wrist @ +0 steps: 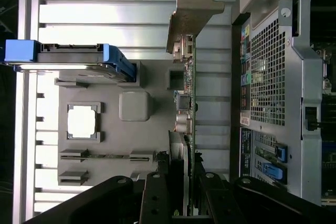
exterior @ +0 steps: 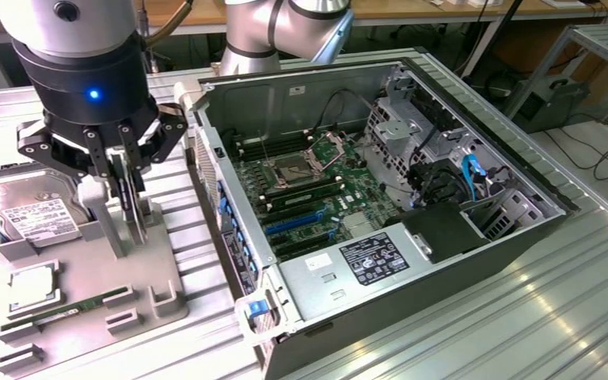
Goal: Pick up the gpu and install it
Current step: 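Pick up the gpu and move the gpu toward the slot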
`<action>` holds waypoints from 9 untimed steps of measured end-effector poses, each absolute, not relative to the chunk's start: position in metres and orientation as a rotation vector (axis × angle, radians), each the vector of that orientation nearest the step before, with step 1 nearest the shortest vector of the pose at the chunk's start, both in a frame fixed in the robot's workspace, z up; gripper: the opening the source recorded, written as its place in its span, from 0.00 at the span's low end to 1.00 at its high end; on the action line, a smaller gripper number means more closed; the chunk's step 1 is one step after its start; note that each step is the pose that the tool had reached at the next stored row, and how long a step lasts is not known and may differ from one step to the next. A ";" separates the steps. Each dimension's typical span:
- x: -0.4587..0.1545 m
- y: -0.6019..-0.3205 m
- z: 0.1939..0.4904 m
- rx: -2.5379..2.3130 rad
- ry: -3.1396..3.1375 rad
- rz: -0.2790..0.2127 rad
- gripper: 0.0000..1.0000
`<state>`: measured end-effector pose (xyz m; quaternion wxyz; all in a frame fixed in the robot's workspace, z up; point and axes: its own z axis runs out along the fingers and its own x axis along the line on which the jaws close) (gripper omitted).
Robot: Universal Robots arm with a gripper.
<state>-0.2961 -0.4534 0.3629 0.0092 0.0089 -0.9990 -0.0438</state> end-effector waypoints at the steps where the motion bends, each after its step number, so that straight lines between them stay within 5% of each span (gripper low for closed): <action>1: -0.296 -0.453 0.364 0.028 -3.120 -0.137 0.27; 9: -0.296 -0.453 0.371 0.028 -3.120 -0.138 0.27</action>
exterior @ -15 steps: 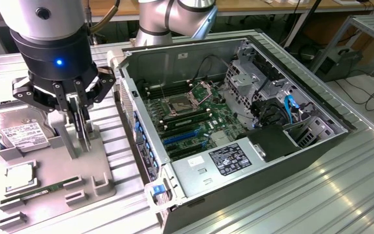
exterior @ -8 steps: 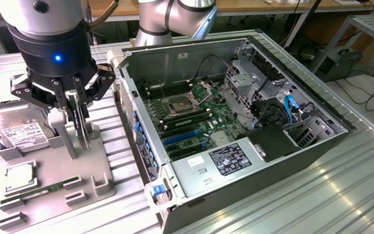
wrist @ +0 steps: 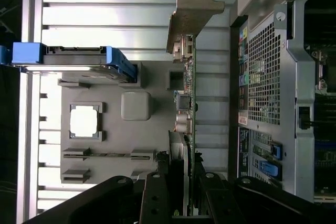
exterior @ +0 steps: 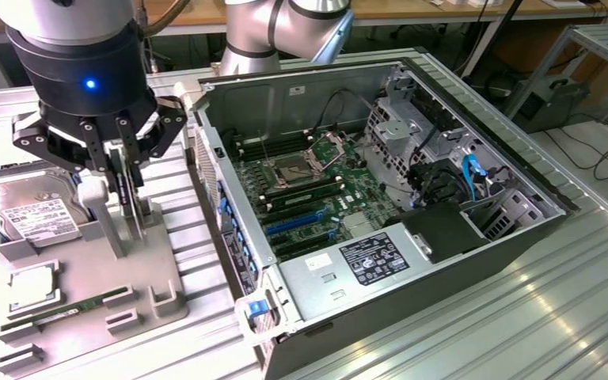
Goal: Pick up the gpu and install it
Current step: 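Pick up the gpu and move the gpu toward the slot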
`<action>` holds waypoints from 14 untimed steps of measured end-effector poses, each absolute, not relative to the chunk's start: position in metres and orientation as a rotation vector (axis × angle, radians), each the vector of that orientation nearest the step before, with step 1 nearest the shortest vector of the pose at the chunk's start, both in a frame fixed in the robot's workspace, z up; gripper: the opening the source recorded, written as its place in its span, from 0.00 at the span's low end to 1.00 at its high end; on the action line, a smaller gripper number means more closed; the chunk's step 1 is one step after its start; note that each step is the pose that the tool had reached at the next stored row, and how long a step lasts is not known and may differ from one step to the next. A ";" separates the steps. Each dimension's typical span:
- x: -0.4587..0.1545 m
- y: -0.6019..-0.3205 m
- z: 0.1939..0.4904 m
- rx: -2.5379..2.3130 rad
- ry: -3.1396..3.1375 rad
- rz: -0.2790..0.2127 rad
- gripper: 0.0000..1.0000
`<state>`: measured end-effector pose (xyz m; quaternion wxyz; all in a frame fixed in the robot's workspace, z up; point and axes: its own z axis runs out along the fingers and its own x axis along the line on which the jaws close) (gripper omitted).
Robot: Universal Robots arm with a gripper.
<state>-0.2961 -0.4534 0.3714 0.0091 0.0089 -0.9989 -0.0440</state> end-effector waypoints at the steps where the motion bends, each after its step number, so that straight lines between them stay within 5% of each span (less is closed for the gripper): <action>1: -0.296 -0.453 0.372 0.028 -3.120 -0.138 0.27; 14: -0.296 -0.453 0.389 0.028 -3.120 -0.141 0.27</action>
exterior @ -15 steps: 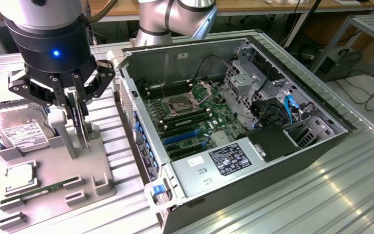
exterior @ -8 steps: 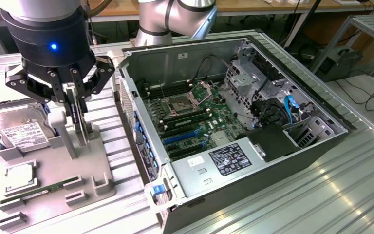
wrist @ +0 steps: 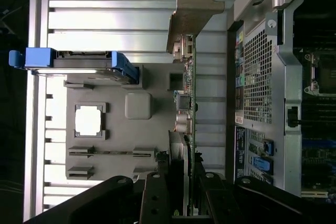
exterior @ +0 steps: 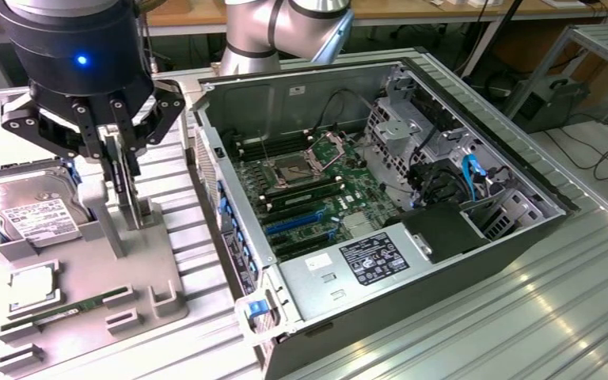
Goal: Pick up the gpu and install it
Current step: 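Pick up the gpu and move the gpu toward the slot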
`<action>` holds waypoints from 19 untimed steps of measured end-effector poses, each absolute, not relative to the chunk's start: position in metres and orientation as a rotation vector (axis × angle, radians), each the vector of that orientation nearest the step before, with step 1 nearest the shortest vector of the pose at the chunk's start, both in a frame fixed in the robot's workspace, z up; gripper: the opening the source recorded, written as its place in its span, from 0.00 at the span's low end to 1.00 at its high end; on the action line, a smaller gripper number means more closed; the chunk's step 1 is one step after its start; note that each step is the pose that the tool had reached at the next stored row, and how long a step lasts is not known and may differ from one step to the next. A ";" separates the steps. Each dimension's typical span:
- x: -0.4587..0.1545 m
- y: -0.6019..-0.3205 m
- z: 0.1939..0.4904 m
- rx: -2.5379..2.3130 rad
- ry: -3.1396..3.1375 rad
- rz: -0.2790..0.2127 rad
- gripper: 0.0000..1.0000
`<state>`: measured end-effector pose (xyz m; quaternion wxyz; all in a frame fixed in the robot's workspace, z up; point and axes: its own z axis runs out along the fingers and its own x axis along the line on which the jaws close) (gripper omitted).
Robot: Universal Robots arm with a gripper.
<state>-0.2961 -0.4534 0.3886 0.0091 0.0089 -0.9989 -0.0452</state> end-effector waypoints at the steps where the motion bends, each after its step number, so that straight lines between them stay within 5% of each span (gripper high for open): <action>1: -0.296 -0.453 0.390 0.028 -3.120 -0.141 0.27; 10: -0.296 -0.453 0.434 0.028 -3.120 -0.142 0.27; 19: -0.277 -0.453 0.435 0.028 -3.120 -0.142 0.27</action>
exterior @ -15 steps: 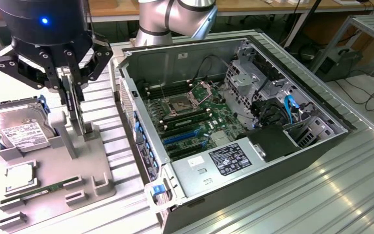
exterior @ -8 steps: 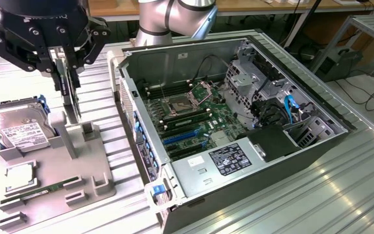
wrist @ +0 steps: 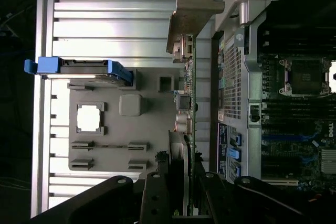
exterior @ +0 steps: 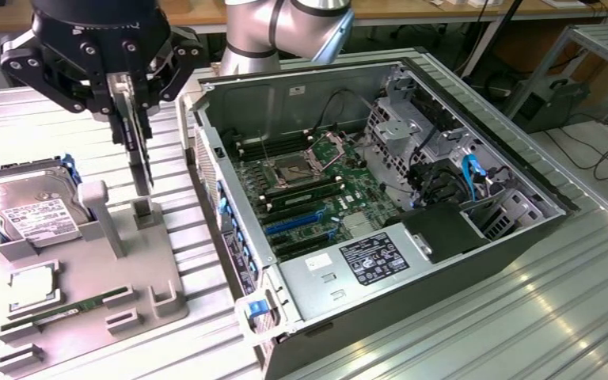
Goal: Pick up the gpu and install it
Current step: 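Pick up the gpu and move the gpu toward the slot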
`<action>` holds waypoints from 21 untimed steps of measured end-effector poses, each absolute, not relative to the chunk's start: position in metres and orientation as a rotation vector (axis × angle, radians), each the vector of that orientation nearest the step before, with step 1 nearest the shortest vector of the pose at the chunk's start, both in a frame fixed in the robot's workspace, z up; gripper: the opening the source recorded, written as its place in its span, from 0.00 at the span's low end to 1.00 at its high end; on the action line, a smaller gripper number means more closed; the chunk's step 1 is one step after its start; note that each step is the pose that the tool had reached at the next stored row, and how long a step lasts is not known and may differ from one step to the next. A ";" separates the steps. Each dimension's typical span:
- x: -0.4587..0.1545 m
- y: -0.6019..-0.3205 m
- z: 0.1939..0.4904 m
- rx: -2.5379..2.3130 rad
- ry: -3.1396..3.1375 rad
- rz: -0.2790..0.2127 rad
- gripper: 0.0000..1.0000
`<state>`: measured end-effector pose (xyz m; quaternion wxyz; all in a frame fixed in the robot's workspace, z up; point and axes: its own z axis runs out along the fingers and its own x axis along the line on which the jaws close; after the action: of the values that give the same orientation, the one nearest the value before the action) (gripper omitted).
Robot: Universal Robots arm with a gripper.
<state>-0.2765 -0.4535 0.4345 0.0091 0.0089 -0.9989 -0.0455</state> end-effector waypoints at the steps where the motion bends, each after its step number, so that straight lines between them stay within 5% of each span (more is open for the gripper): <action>1: -0.276 -0.453 0.435 0.028 -3.120 -0.142 0.27; 21: -0.249 -0.453 0.434 0.028 -3.120 -0.142 0.27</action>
<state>-0.2490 -0.4535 0.4345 0.0091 0.0089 -0.9989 -0.0455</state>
